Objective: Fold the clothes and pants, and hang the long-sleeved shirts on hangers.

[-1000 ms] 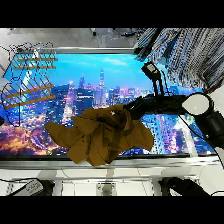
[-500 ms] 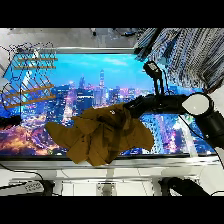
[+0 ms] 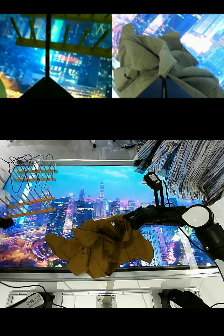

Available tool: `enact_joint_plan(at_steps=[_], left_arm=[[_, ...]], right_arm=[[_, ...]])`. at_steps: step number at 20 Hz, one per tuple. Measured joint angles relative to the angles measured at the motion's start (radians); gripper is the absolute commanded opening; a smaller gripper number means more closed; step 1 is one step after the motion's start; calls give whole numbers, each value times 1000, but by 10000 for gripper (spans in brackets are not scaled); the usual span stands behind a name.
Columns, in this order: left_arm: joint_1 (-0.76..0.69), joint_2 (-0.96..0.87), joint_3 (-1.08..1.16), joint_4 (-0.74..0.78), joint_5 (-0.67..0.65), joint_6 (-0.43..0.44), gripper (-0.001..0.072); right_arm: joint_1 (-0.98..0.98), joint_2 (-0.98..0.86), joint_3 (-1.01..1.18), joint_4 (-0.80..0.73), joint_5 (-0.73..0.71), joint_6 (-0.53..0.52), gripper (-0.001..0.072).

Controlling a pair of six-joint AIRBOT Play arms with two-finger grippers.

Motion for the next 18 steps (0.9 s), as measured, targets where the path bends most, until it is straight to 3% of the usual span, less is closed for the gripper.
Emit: enact_joint_plan(at_steps=[3, 6, 11, 15, 18], left_arm=[[16, 188, 32, -2, -124, 71, 22], [20, 344, 111, -53, -380, 191, 22], [-38, 451, 200, -280, -808, 360, 22], [-105, 438, 218, -354, -1055, 377, 22], [-154, 396, 222, -369, -1258, 341, 22]], right_arm=[[0, 0, 0, -11, -30, 1, 27], [-13, 0, 0, -39, -52, 1, 26], [-134, 0, 18, -68, -79, 1, 27], [-222, 1, 53, -74, -80, -2, 27], [-255, 1, 66, -83, -83, -6, 27]])
